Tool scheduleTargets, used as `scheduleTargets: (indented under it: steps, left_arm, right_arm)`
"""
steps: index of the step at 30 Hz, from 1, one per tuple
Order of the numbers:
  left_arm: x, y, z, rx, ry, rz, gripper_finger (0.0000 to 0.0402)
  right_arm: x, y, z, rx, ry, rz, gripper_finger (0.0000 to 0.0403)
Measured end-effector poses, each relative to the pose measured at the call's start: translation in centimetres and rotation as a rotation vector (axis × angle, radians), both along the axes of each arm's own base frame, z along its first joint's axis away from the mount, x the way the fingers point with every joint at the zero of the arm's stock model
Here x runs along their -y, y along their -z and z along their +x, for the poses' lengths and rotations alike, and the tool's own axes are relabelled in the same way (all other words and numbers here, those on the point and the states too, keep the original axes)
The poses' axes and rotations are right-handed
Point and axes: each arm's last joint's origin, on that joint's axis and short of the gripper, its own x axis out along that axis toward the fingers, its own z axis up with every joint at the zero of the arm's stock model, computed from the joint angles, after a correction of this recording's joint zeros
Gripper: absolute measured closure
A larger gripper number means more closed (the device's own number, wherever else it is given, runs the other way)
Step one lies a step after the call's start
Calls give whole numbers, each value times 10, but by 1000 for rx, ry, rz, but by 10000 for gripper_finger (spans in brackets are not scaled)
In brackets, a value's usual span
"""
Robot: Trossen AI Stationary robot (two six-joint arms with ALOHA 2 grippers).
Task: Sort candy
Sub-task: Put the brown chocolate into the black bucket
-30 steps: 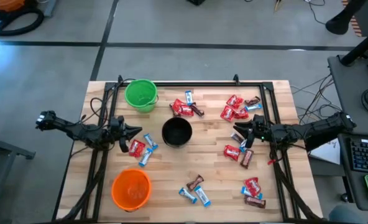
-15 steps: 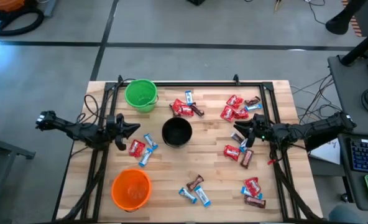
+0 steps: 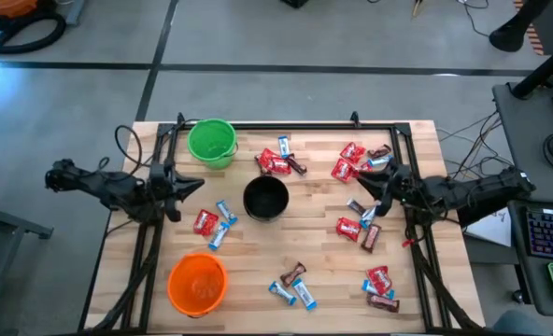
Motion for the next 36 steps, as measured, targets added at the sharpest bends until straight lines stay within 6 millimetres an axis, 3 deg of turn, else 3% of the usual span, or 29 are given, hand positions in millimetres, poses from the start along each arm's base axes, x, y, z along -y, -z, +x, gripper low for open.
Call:
scheduleTargets:
  steps: [8,19,31,36]
  left_arm:
    - [5,-27,13,-101,-1,35,402]
    - [11,-34,33,-222,-16,5,399]
    - [14,-26,51,-362,-85,-97,311]
    - [20,-27,64,-415,-13,-103,282]
  right_arm:
    - [2,-22,-6,-36,32,6,294]
    - [3,-43,-10,-40,35,-22,294]
    - [3,-43,-9,-50,36,-31,294]
    - [3,-43,-9,-50,36,-33,294]
